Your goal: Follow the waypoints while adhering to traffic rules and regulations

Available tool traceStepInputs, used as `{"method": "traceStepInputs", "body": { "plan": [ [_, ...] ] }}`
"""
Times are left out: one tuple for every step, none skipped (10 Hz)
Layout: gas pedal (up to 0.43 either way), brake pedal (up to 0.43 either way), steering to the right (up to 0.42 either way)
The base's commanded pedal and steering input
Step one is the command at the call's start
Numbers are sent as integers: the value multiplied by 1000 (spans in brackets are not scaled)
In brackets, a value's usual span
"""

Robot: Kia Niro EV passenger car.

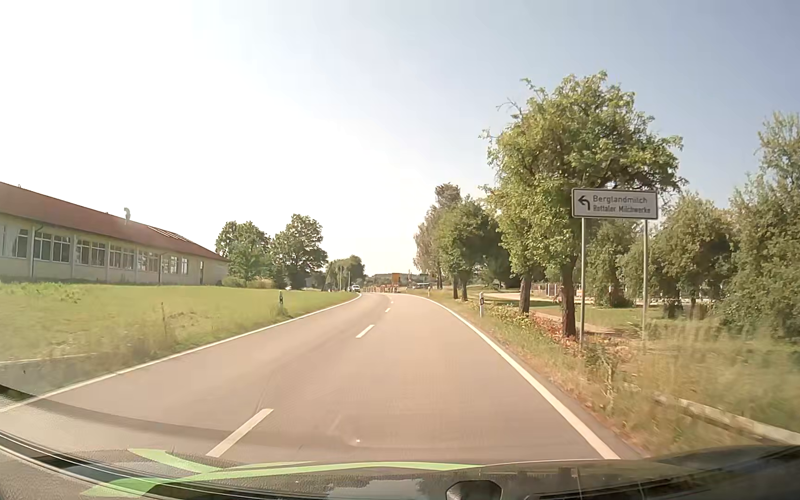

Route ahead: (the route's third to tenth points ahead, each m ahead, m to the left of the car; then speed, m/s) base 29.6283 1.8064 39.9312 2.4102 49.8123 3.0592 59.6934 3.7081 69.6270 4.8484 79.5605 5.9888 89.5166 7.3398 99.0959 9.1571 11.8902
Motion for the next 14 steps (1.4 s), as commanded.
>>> {"method": "traceStepInputs", "body": {
  "plan": [
    [0,0,-8],
    [0,0,-8],
    [0,0,-8],
    [0,0,-8],
    [0,0,-8],
    [0,0,-8],
    [0,0,-8],
    [0,0,-7],
    [8,0,-7],
    [39,0,-7],
    [39,0,-7],
    [47,0,-7],
    [47,0,-7],
    [47,0,-7]
  ]
}}
